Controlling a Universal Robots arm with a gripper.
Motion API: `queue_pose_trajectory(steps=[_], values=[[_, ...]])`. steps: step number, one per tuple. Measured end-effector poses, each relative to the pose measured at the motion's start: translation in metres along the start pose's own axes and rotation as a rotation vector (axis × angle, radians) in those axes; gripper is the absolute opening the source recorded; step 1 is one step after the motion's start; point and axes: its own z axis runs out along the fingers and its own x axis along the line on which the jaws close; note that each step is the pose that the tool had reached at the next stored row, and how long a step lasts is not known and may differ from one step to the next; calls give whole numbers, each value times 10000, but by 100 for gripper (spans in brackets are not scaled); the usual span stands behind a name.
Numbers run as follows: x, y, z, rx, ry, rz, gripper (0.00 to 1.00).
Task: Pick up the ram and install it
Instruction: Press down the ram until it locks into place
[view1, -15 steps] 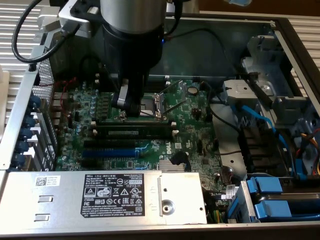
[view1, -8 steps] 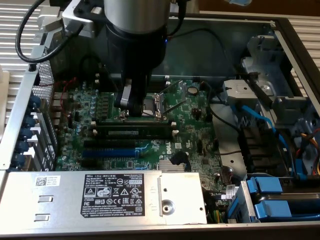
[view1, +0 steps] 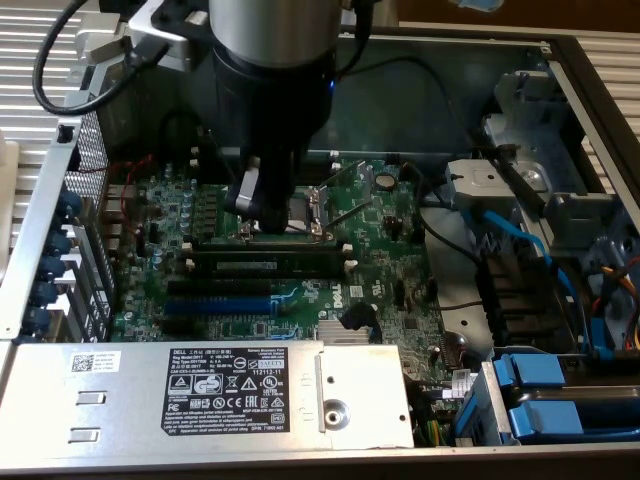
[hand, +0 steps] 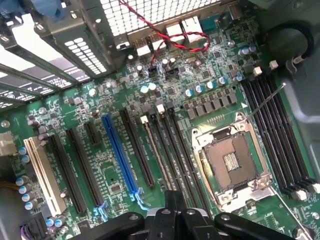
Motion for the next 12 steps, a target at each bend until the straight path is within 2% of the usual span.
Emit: queue_pose_trajectory(steps=[12], values=[[0, 0, 0, 97, -22, 1566, 11]])
